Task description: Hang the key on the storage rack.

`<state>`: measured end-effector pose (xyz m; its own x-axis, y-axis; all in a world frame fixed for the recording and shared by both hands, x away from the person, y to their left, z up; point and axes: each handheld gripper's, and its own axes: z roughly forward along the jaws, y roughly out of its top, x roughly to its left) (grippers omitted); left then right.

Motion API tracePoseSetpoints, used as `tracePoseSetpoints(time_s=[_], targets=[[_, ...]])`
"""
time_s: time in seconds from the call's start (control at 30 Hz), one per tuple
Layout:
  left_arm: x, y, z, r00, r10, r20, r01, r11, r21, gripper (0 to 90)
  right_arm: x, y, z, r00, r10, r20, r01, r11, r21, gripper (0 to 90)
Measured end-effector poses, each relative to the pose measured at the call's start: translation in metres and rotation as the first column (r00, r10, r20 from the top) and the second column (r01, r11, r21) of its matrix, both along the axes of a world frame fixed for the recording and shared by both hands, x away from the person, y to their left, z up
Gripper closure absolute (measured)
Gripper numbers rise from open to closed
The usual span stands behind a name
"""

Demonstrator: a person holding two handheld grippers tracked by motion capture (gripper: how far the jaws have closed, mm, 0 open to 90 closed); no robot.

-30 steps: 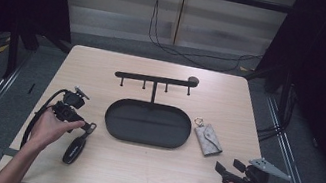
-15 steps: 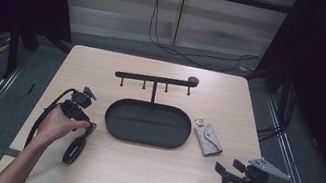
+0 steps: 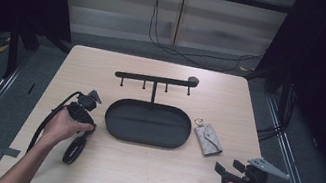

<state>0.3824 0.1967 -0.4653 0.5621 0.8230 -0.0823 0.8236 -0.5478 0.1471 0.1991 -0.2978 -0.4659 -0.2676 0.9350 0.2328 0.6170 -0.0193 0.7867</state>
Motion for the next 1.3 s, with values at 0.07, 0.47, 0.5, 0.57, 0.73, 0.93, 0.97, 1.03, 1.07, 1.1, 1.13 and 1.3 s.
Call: tracePoseSetpoints(time_s=[0.07,0.47,0.5,0.57,0.73,0.93,0.97,1.03,1.07,1.1,1.13,1.3], targets=[[-0.001,-0.003,-0.001,1.0000,-0.001,0.004,0.001,0.9999,0.016,62.3,0.000,0.000,0.000,1.0000,0.000,0.001,0.000,1.000,-0.002,24.3],[0.002,-0.011,-0.001,0.9988,0.046,-0.015,-0.045,0.9960,0.077,62.3,0.000,0.002,-0.001,1.0000,0.002,-0.009,-0.002,1.000,-0.024,24.3],[0.001,-0.011,0.000,0.9988,0.047,-0.013,-0.045,0.9959,0.078,63.0,0.001,0.002,-0.001,1.0000,0.003,-0.009,-0.003,1.000,-0.024,24.2],[0.001,-0.011,-0.001,0.9987,0.050,-0.011,-0.049,0.9961,0.074,64.2,0.001,0.002,-0.001,1.0000,0.002,-0.009,-0.003,1.000,-0.025,24.3],[-0.003,-0.014,0.000,0.9997,0.026,0.003,-0.026,0.9962,0.083,69.9,0.000,0.002,-0.001,0.9999,0.005,-0.012,-0.006,1.000,-0.026,24.3],[-0.001,-0.017,0.000,0.9999,0.013,-0.005,-0.012,0.9948,0.101,70.3,0.000,0.002,-0.001,0.9999,0.008,-0.015,-0.009,1.000,-0.022,24.3],[0.000,-0.016,0.000,0.9998,0.014,-0.011,-0.013,0.9951,0.098,70.4,0.000,0.002,-0.001,0.9999,0.010,-0.012,-0.010,1.000,-0.022,24.2],[0.000,-0.015,0.000,0.9999,0.002,-0.012,-0.001,0.9961,0.088,70.5,0.000,0.002,-0.001,0.9999,0.008,-0.015,-0.008,1.000,-0.021,24.3],[0.000,-0.014,0.000,0.9999,0.005,-0.015,-0.004,0.9969,0.079,70.5,0.001,0.002,-0.001,0.9999,0.009,-0.015,-0.009,1.000,-0.022,24.3],[-0.001,-0.013,0.000,0.9999,-0.002,-0.010,0.002,0.9972,0.075,70.6,0.001,0.002,-0.001,0.9998,0.009,-0.015,-0.010,1.000,-0.021,24.3],[-0.001,-0.013,0.000,0.9999,-0.011,-0.011,0.012,0.9971,0.076,70.5,0.001,0.002,-0.001,0.9998,0.008,-0.017,-0.008,1.000,-0.023,24.3],[-0.002,-0.012,0.000,0.9994,-0.035,-0.003,0.035,0.9968,0.071,70.5,0.002,0.002,-0.002,0.9998,0.006,-0.021,-0.007,1.000,-0.019,24.3]])
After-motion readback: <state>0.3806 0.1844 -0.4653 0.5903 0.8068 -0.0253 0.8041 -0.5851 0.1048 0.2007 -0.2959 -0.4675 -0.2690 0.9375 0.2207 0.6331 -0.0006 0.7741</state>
